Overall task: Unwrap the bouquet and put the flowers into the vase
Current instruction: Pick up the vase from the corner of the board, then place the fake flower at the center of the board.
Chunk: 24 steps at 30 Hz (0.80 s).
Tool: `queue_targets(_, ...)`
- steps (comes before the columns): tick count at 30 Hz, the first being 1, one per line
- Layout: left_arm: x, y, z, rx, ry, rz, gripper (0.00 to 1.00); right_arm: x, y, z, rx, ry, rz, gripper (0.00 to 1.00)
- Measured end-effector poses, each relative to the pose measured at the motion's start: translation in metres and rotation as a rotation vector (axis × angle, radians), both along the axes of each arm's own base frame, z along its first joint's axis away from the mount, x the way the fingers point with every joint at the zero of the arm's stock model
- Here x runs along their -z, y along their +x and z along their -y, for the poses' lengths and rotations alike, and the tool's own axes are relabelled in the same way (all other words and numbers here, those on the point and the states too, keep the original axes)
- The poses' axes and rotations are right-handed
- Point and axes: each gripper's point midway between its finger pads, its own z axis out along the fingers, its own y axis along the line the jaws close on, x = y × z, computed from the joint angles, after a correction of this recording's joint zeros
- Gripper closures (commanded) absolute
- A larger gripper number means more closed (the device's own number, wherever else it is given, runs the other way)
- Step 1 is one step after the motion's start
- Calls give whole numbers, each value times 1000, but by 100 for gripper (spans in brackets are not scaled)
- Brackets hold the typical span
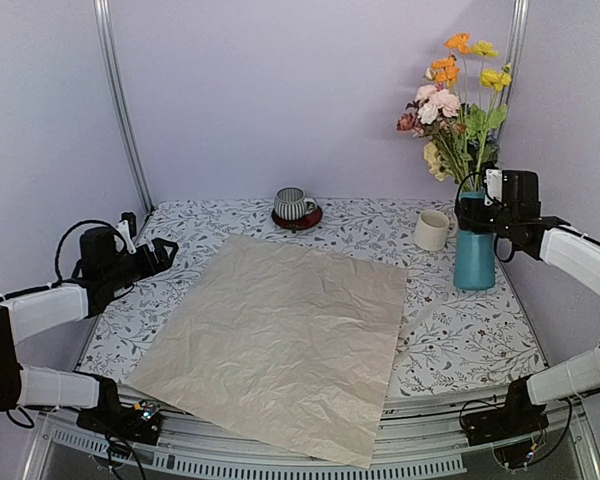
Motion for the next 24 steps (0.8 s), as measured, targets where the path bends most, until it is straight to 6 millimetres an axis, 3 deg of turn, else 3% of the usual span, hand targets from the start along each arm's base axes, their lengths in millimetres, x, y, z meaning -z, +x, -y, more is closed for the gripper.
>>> queue_targets(7, 0, 0, 1, 5, -2, 0, 2, -33, -4, -55, -157, -34, 169, 44)
queue_targets(16, -7, -6, 8, 48, -21, 22, 2, -56, -3, -129, -358, -27, 353, 45)
queue_targets(20, -12, -12, 17, 98, -45, 44, 2, -55, 8, -153, -414, -5, 414, 45)
queue_targets(24, -22, -15, 35, 179, -73, 79, 2, -41, 18, -174, -460, 16, 422, 45)
